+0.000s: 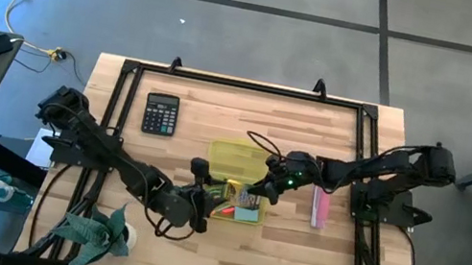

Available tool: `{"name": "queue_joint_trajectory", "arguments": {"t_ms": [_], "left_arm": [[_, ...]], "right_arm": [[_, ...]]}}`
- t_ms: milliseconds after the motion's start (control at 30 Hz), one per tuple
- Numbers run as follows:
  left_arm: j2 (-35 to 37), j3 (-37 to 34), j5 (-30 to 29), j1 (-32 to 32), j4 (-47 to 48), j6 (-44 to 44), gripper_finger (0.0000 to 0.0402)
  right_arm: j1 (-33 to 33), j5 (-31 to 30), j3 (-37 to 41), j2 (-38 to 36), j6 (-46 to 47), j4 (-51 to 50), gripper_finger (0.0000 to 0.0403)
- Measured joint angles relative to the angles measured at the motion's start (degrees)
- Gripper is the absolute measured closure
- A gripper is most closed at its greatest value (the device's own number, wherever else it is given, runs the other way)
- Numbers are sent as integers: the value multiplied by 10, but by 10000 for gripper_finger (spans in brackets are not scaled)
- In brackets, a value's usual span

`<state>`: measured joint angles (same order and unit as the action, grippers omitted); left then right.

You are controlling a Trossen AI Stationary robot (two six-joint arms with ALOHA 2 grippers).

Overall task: Pack school essentials
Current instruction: Put the yellow crayon box into the yellow supply box

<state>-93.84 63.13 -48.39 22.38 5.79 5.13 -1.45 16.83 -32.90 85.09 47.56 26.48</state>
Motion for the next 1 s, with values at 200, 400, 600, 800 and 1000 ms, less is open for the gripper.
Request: {"name": "queue_joint_trajectory", "arguments": {"t_ms": [200, 400, 600, 800, 1000], "left_arm": [[1, 0, 47, -7, 61, -65, 190], [1, 0, 107, -4, 112, -143, 190], [1, 0, 158, 2, 142, -193, 190], [2, 0, 192, 13, 157, -225, 190], [2, 0, 197, 17, 164, -245, 190]], "right_arm": [[-6, 1, 0, 39, 2, 23, 309], [-8, 1, 0, 60, 12, 44, 309], [-8, 5, 0, 61, 15, 45, 309], [-8, 2, 0, 61, 0, 32, 306], [-8, 1, 0, 61, 0, 28, 268]]}}
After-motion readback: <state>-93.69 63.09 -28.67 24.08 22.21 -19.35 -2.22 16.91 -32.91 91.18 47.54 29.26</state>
